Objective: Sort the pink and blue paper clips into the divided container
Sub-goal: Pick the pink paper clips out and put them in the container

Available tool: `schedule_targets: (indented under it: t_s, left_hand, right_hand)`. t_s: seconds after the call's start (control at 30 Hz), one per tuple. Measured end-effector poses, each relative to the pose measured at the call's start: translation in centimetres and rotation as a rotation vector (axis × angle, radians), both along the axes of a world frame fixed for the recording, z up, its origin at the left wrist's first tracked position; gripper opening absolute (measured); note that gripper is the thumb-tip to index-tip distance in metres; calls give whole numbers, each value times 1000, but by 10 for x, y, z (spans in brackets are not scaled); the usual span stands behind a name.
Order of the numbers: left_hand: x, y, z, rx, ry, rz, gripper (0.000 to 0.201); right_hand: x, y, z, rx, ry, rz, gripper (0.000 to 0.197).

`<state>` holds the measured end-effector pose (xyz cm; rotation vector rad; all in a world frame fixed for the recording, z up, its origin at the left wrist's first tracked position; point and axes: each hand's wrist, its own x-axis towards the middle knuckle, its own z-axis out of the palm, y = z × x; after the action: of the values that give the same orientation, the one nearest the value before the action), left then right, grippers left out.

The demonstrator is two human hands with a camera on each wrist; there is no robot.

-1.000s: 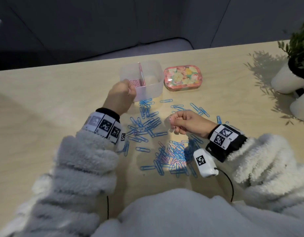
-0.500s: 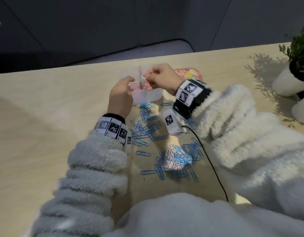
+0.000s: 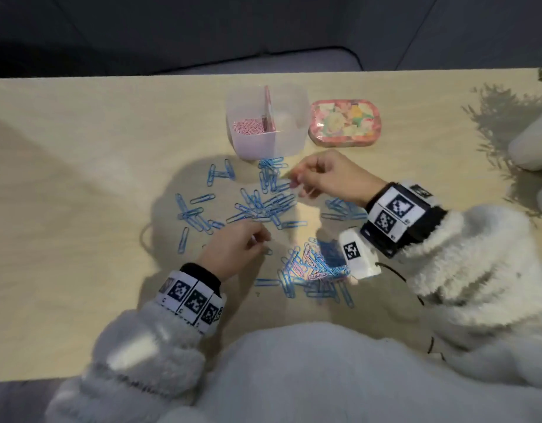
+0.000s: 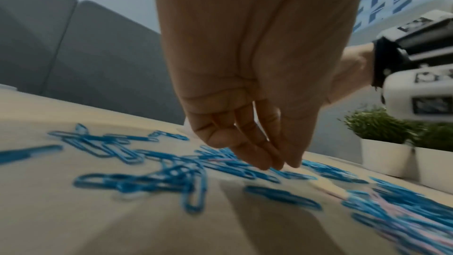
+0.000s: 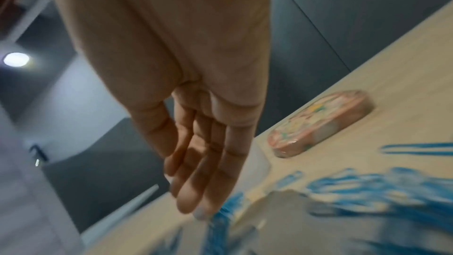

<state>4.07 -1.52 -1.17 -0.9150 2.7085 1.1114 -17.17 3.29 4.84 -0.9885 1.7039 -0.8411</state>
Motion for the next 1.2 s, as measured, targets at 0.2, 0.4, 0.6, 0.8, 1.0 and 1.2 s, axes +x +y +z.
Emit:
schedule_targets:
  t_s: [0.2,0.4,0.6,0.8,1.0,1.2]
  left_hand:
    - [-15,20,-5,-8,-90,-122,18]
    - [-14,35,-10,-117,-169,-118,42]
    - [3,17,-8,8,-187,-49,32]
    - [-4,20,-2,-101,-62,-115,18]
    - [-17,32,-3,-102,-77,-289,14]
    - [-15,36,-7,-118,-99,-286,14]
  right_hand:
    - [25,61,-49,51,462,396,15]
    - [48,72,-61,45,544,497,26]
    - [39,80,-59,96,547,453,12]
    - [7,90,-48,150,534,162,18]
    - [18,77,-50,-8,724,274,17]
    - [38,61,-59,47,663,438,15]
